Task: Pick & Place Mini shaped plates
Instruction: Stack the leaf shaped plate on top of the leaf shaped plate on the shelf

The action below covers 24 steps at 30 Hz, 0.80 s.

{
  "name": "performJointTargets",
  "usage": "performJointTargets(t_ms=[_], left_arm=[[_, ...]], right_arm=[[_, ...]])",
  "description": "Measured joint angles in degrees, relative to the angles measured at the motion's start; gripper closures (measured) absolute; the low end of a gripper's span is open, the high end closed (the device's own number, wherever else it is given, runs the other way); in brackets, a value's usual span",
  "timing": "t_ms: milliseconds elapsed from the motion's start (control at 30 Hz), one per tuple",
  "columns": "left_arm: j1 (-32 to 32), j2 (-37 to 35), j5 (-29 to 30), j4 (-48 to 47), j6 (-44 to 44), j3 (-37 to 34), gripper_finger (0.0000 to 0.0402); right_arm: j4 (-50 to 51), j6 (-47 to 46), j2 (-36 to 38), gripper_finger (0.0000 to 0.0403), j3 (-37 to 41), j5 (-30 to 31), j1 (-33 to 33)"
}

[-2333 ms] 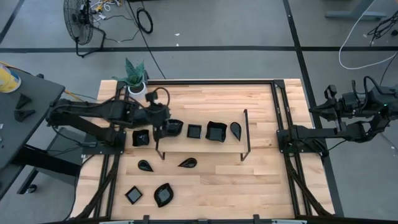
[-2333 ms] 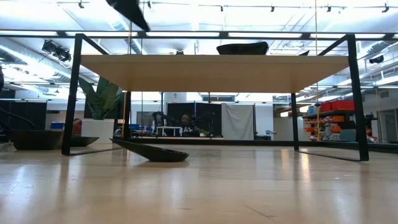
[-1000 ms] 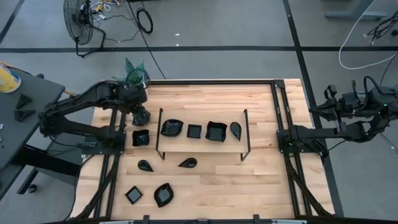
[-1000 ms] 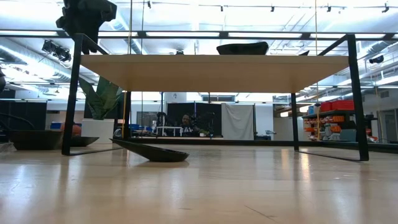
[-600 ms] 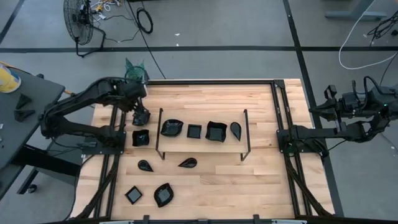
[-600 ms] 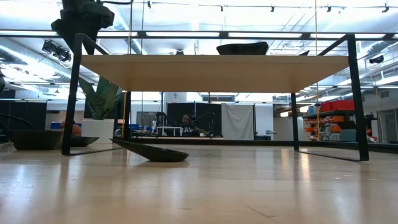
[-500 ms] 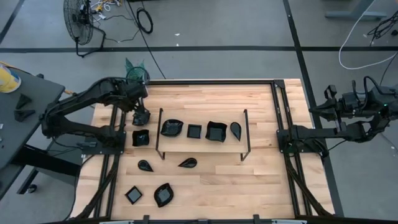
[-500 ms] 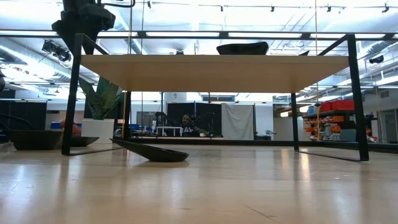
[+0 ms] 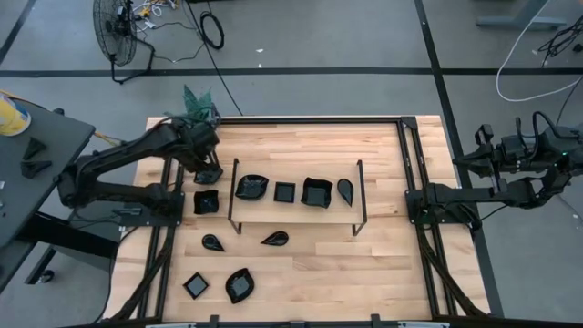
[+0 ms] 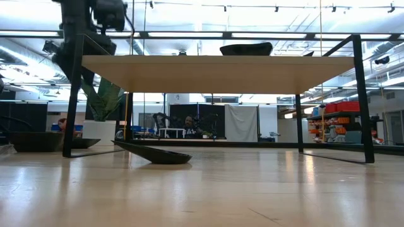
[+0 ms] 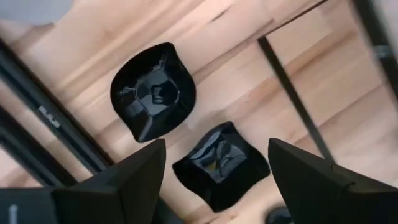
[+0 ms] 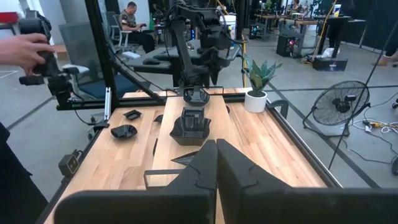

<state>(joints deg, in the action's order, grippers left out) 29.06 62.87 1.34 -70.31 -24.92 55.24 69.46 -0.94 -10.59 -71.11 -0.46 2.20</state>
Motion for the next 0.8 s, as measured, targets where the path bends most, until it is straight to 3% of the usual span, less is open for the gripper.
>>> performJointTargets(t_ms=[400,800], left_arm=[[6.56,0.12,-0.98,5.18,2.76,-8.35,0.0113],[6.84,0.13,-0.63,14.80,1.62,-15.78,0.0113]], right_arm=[[-0.01,0.01,0.00,0.0396,0.00,-0.01,0.01],[-0.01,0.00,0.00,0.0396,0.00,-0.01,0.02]])
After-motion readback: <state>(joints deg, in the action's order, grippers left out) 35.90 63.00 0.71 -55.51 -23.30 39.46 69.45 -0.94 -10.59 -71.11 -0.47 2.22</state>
